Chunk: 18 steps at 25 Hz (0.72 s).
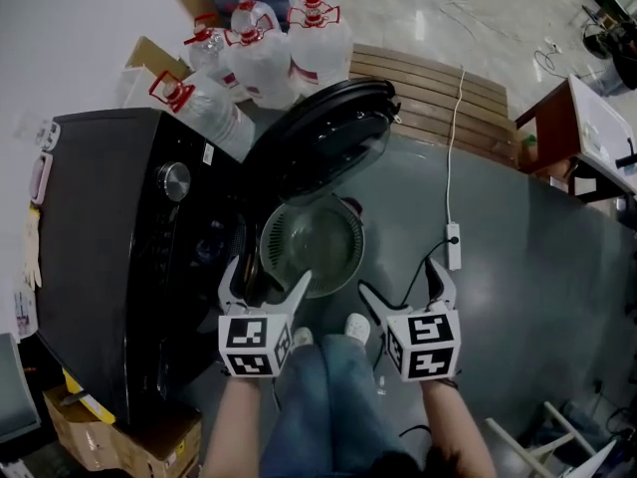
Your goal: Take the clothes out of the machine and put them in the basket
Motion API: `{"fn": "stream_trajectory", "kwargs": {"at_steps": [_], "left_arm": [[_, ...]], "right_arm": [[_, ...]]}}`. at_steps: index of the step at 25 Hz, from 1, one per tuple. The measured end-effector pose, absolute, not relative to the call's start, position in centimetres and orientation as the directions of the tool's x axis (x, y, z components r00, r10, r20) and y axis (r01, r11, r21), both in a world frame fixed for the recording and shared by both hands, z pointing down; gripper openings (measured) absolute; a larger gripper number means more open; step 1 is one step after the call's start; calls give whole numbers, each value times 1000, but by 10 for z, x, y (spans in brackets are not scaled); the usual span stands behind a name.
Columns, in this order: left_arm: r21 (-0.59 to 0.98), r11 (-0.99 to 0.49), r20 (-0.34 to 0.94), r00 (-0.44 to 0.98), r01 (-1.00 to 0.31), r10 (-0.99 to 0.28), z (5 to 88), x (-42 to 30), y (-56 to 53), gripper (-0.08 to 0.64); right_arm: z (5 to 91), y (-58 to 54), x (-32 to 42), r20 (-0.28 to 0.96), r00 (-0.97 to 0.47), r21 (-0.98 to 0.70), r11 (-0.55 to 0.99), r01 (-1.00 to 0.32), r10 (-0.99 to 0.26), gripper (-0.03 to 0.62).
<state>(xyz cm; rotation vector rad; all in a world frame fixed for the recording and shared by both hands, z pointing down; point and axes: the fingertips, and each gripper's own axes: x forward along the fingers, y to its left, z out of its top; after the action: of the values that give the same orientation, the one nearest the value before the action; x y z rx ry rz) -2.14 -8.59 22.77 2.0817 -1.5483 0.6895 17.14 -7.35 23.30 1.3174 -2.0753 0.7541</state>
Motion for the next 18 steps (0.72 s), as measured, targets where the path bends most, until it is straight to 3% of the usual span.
{"fn": "stream_trajectory", "kwargs": {"at_steps": [18], "left_arm": [[67,-272,725,234,-960,-647,411,-78,-85,483]], "right_arm": [[434,-54,125,818,-312,-169,317,-933,-484,512]]}}
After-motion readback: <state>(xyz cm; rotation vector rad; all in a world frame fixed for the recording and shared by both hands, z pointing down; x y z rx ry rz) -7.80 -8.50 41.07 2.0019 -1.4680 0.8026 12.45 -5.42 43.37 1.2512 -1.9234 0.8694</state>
